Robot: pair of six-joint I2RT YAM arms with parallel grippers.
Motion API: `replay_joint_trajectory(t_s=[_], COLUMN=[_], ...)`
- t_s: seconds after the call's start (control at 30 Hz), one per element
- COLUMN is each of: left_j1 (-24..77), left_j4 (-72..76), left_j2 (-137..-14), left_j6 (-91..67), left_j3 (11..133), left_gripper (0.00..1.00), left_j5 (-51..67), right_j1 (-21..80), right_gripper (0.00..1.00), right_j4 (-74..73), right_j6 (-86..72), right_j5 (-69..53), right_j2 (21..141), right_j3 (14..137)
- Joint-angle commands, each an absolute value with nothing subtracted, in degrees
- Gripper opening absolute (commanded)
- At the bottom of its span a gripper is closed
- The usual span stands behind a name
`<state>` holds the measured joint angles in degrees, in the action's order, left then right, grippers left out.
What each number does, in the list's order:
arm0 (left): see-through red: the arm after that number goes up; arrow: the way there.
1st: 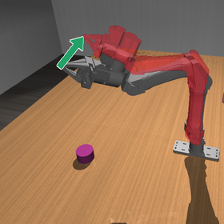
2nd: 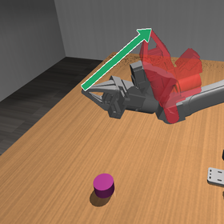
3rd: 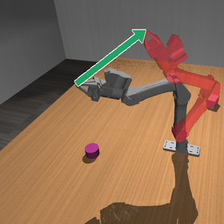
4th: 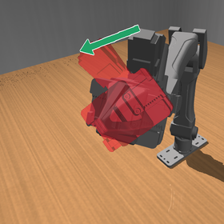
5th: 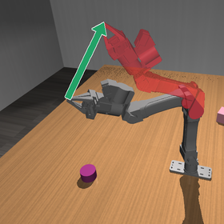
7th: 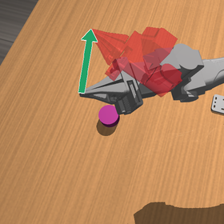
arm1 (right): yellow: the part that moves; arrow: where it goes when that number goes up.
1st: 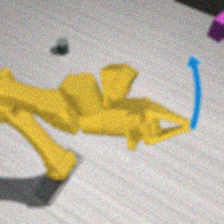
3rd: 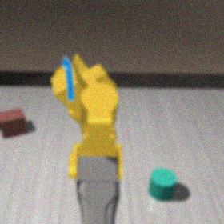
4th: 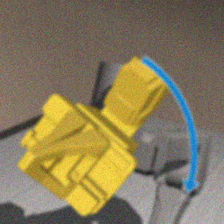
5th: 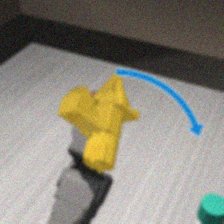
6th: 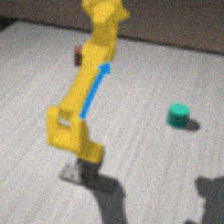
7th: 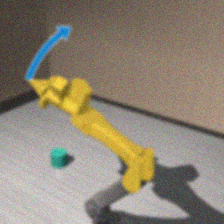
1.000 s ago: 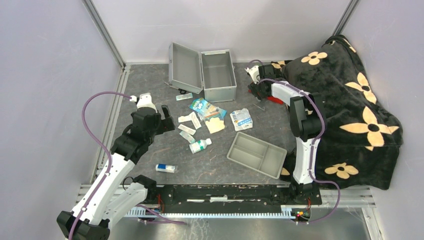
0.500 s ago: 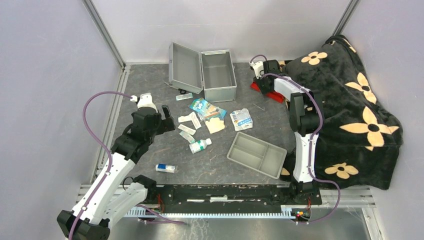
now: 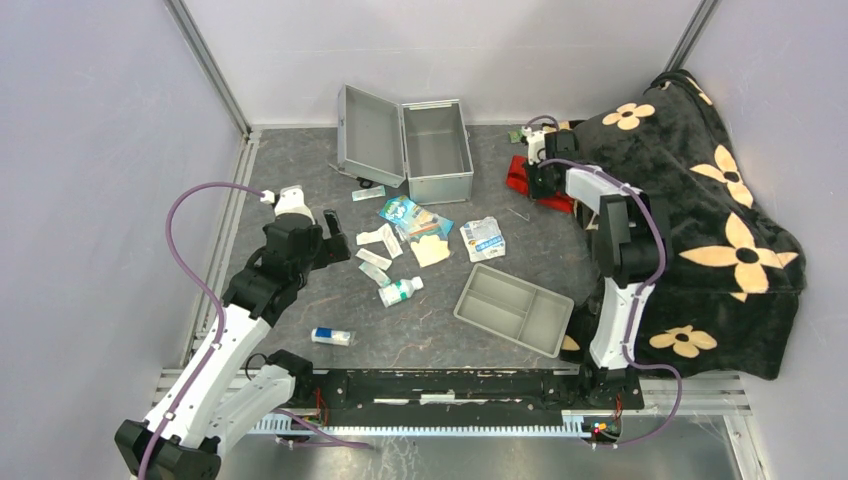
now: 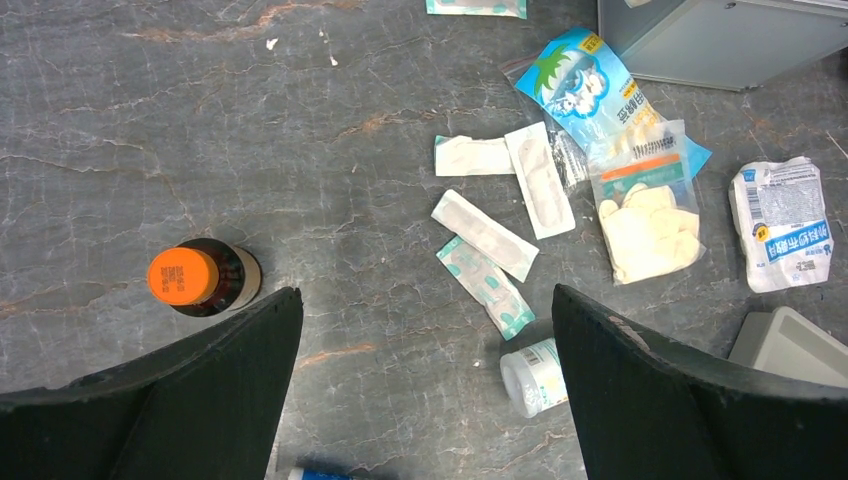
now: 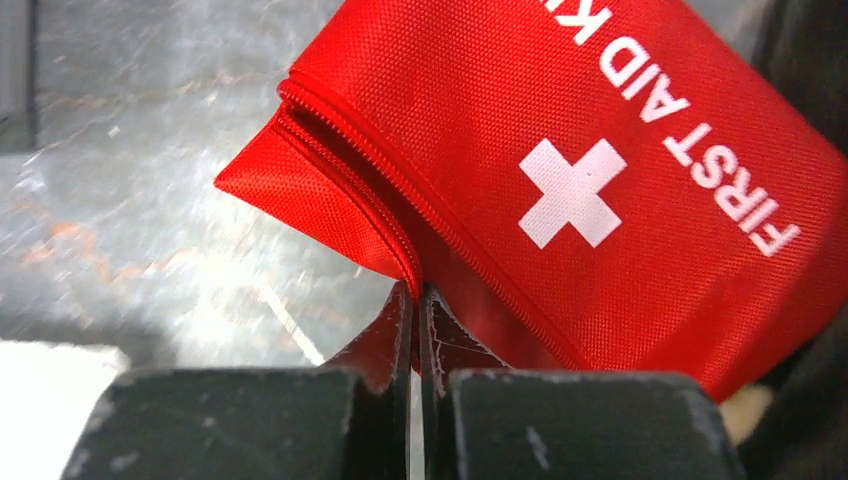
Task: Organize the medicine kit
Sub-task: Pick up the medicine pouch from the center of the board.
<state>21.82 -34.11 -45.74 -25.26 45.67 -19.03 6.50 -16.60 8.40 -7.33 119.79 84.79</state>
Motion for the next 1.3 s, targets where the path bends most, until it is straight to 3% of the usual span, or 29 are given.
replay_joint_trajectory(t_s=[0.0,0.5,0.73,1.0,1.27], left_j1=[21.48,21.53,22.13,23.56,26.38], left_j4=[-31.34,-24.27,-22.59,-21.2,-20.54], left_j2=[-44.84,-36.75,-37.58,-37.54,-39.45], left_j6=[-21.62,-24.0,-21.78,-18.97,-17.03], left_j3=[45.75,43.61,44.86,47.71,50.54], left_gripper=[1.0,1.0,1.0,1.0,1.0], left_j5=[-17.57,-8.19,5.69,10.33,11.49], right_j1=[6.13,7.05,17.22,31.54,44.97], right_gripper=[0.0,0.0,0.0,0.0,0.0], right_j4=[-11.74,8.04,7.43,10.11,7.17], right_j6=[-1.94,-36.54,-52.45,-67.79,-73.52], right_j5=[-10.51,-16.57,-0.89,6.96,16.83], right_j2=[107.31,73.79,56.32,57.33,69.02], right_j3=[78.84,45.91,39.46,42.09,53.8])
